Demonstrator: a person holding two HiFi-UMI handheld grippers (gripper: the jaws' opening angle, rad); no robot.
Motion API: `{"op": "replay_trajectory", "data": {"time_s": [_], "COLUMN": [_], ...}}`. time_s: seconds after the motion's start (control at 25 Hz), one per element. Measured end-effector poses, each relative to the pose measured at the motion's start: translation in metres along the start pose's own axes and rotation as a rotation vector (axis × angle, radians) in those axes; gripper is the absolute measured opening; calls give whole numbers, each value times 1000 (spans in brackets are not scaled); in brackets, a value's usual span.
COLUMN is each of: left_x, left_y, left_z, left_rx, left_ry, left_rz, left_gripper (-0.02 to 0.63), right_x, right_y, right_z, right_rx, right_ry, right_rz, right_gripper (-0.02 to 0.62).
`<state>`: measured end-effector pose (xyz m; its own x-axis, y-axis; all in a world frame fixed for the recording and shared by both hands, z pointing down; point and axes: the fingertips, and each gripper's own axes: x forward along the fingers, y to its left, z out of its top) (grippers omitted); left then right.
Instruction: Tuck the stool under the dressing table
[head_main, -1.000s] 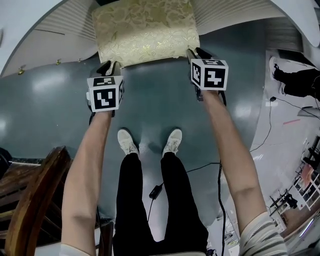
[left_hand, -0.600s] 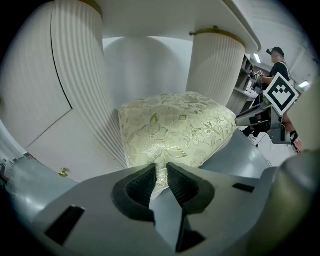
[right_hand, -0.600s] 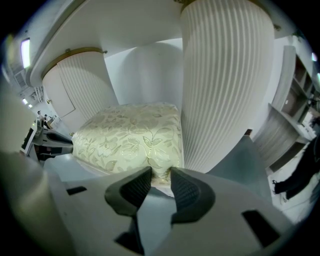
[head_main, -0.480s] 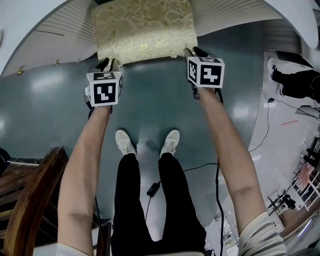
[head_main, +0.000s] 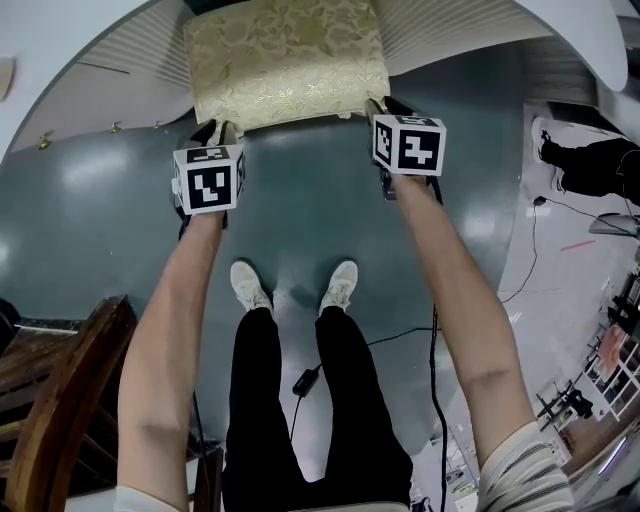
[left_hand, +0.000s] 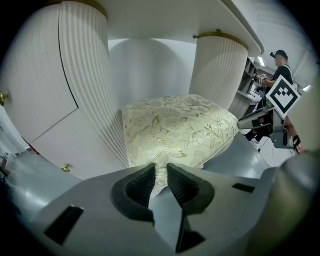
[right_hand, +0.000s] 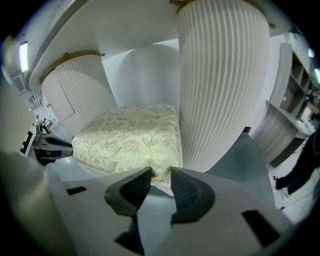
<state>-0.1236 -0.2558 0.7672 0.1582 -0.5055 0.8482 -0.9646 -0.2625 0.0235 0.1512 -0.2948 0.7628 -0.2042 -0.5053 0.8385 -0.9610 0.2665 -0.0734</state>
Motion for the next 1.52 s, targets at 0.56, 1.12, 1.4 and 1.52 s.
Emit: {"op": "replay_trajectory", "data": {"time_s": [0.56, 1.12, 1.4, 1.52], "left_x": [-30, -100, -151, -173], "left_y": [-4, -47, -64, -72], "left_z": [-1, -9, -11, -12], "left_rx": [-5, -56, -135, -146], "left_ry": [-10, -88, -131, -146], "left_rz": [9, -4, -27, -36], "left_gripper": [8, 6, 5, 5], "right_x": [-31, -102, -154, -176], "right_y": [17, 60, 81, 95], "right_z": [-6, -13, -15, -22], "right_rx": [-14, 98, 179, 194], "right_ry": [-16, -105, -163, -177], "right_rz": [-3, 29, 50, 66], "right_gripper": [16, 13, 14, 13]}}
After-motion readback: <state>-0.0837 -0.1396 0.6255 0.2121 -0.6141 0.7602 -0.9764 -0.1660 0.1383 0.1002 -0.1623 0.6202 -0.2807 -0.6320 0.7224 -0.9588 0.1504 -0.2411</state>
